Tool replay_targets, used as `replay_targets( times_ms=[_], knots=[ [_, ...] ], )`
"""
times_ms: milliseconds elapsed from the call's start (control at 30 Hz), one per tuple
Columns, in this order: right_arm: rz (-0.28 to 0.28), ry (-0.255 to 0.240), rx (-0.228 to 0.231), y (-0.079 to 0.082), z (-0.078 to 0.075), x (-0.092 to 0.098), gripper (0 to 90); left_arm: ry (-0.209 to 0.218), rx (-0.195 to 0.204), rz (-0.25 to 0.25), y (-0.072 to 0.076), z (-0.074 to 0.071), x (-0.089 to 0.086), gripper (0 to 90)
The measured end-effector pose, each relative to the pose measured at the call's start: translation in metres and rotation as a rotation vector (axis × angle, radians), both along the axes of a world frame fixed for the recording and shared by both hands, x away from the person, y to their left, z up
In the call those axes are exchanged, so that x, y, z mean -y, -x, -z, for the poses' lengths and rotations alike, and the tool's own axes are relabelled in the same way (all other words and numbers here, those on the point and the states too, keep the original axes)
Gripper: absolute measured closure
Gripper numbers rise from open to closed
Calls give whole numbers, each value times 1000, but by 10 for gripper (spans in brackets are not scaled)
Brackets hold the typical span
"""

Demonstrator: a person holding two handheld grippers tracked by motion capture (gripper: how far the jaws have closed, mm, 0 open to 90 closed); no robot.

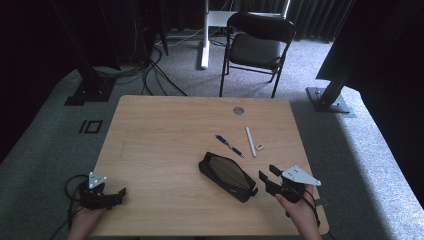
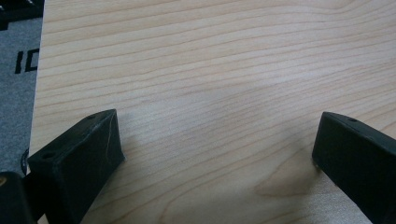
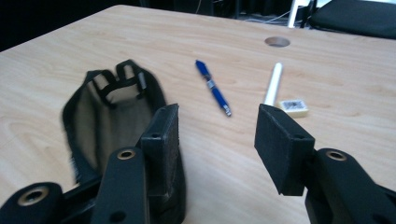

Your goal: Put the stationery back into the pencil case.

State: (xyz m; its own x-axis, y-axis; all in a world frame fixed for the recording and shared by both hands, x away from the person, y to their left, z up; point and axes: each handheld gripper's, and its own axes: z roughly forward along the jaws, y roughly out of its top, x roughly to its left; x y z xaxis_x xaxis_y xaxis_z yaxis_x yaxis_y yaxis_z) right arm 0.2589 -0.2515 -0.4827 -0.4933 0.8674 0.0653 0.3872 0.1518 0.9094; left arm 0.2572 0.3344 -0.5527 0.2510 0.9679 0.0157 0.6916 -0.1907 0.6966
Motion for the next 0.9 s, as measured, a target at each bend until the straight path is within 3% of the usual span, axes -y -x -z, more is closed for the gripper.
replay_targets(
  times_ms=[333,667,900],
  knots=[
    [83,16,-12,-29,10,9,486,1,0,-1,0,0,0,17],
    [121,44,-29,-55,21,12,482,1,0,0,0,0,0,17],
    [144,64,-72,-73,29,16,482,2,0,-1,0,0,0,17]
  ],
)
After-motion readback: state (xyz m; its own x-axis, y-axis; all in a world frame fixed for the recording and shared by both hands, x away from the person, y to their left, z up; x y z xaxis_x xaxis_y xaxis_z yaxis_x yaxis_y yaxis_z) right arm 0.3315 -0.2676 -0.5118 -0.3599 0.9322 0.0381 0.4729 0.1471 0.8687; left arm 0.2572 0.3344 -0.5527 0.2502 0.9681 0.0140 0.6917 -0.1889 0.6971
